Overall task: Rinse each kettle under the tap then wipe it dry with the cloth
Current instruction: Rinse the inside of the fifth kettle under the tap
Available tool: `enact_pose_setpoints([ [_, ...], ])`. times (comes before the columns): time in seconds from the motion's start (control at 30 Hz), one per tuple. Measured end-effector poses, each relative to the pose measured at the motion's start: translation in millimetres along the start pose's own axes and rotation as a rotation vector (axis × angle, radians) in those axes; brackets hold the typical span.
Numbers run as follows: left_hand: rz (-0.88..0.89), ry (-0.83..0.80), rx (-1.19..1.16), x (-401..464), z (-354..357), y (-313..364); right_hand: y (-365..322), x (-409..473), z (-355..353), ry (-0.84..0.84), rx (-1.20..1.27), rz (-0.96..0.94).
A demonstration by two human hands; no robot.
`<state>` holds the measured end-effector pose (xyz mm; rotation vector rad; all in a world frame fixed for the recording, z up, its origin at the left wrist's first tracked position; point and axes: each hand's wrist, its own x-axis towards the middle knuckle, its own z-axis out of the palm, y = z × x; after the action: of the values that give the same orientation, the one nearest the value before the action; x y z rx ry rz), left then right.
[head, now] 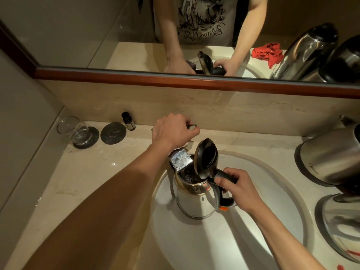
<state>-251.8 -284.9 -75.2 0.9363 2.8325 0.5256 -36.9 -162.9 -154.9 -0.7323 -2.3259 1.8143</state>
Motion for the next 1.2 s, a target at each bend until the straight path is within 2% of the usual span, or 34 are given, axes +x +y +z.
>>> enact_pose_setpoints([
  [1.2,-0.009,0.011,0.009,2.1,2.9,-1.3,4.4,-1.0,-0.6,0.007,0.023,-0.002],
])
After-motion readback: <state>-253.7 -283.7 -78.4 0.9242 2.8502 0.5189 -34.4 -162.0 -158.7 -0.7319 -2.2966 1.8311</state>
